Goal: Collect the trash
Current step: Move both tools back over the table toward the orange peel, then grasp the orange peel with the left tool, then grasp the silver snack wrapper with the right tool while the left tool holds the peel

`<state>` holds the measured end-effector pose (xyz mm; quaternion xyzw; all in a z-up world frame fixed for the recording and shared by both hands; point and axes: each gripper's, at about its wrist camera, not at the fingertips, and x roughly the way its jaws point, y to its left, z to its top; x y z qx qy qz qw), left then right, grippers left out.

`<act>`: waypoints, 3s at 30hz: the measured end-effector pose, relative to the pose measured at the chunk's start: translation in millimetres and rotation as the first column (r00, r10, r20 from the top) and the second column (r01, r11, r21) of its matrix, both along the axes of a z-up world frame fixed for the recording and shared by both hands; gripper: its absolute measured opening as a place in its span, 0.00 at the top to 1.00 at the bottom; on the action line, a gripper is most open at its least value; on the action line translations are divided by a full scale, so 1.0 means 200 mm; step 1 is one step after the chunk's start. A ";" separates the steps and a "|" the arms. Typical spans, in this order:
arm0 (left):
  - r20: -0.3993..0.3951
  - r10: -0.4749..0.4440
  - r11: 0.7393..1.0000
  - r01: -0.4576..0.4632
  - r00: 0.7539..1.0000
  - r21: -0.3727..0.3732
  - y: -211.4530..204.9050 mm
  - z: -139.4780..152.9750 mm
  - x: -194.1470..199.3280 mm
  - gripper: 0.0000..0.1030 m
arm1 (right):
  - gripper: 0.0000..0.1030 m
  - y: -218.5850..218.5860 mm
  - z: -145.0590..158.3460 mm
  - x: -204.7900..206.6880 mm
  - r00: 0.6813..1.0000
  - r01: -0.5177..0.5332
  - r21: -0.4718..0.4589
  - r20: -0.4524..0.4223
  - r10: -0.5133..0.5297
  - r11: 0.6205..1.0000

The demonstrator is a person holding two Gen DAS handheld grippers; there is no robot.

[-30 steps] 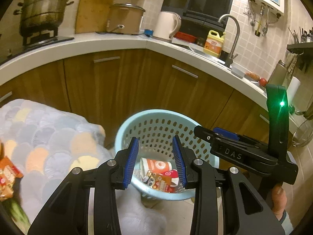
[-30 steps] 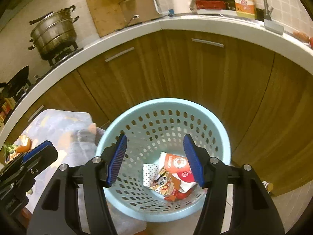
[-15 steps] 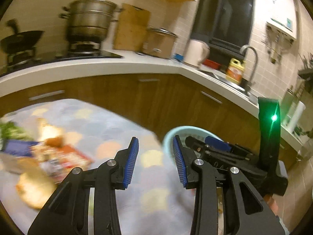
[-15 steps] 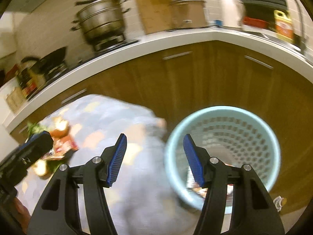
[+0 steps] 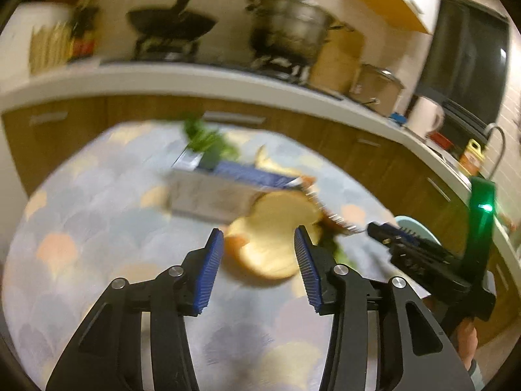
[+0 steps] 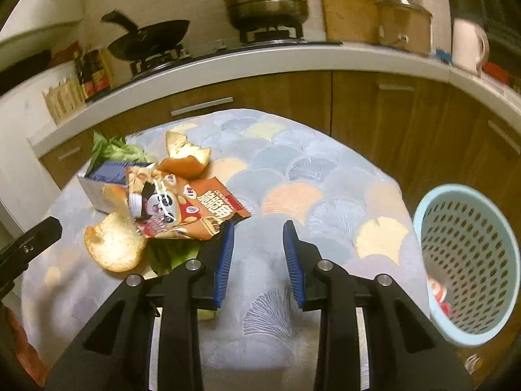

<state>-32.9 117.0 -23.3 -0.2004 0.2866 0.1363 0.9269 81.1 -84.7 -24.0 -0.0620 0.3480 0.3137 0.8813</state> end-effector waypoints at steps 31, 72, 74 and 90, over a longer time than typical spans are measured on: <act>-0.140 0.065 0.998 -0.063 0.988 0.021 0.35 -0.09 -0.09 0.40 | 0.73 0.04 -0.02 -0.06 0.998 -0.041 -0.044 0.055 0.043 0.998; 0.048 -0.003 0.998 0.006 0.999 -0.068 0.22 -0.12 -0.06 0.94 | 0.72 0.25 0.02 -0.17 0.980 -0.152 -0.112 0.109 0.164 0.982; 0.047 -0.008 0.997 0.012 0.999 -0.071 0.23 -0.12 -0.05 0.94 | 0.73 0.28 0.02 -0.14 0.981 -0.142 -0.126 0.112 0.156 0.982; 0.114 -0.063 0.991 0.075 0.991 -0.109 0.19 -0.05 -0.06 0.94 | 0.96 0.16 0.18 -0.16 0.975 -0.133 -0.062 0.169 0.142 0.989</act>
